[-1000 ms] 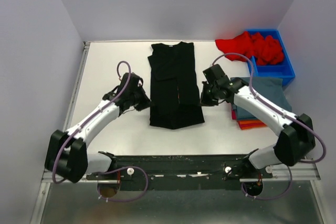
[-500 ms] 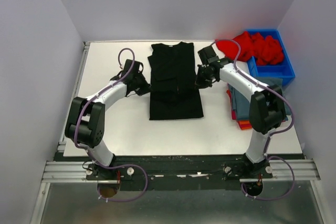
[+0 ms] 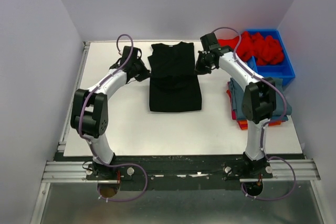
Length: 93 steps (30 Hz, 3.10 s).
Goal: Fold and stack the t-shirts
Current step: Fold the folded rectangular tshirt in 1/3 of the way, then grab one side of the 2/3 rectangular tshirt with both arms
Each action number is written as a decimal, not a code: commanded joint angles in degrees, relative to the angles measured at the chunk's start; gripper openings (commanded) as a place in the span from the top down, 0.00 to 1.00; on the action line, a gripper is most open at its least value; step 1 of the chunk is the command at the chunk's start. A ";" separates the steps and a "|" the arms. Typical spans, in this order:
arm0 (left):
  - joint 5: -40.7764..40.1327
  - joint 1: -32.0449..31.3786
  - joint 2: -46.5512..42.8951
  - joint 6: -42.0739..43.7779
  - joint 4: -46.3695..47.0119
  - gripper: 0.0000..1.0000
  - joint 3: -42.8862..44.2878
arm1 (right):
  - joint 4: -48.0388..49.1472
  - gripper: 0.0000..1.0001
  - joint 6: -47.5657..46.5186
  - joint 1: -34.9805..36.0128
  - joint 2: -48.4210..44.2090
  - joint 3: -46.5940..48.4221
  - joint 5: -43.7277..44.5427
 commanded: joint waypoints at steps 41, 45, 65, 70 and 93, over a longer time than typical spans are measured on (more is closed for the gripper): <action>-0.88 -8.39 -10.58 0.24 6.23 0.51 -29.72 | 17.53 0.74 -0.67 1.66 -14.05 -43.06 -6.42; -0.88 -8.48 -10.66 0.33 5.70 0.52 -30.25 | 17.62 0.78 -0.58 1.66 -13.87 -43.15 -6.33; -3.09 -9.09 -12.08 3.32 0.94 0.49 -28.40 | 17.10 0.99 -1.11 1.66 -14.67 -42.62 -5.80; -2.99 -10.50 -8.91 2.62 2.27 0.51 -28.40 | 16.66 0.99 -1.28 1.66 -15.19 -42.36 -5.72; -2.56 -12.96 -32.19 5.34 -14.50 1.00 -27.79 | 5.33 0.99 -1.90 2.36 -43.39 -51.23 -9.49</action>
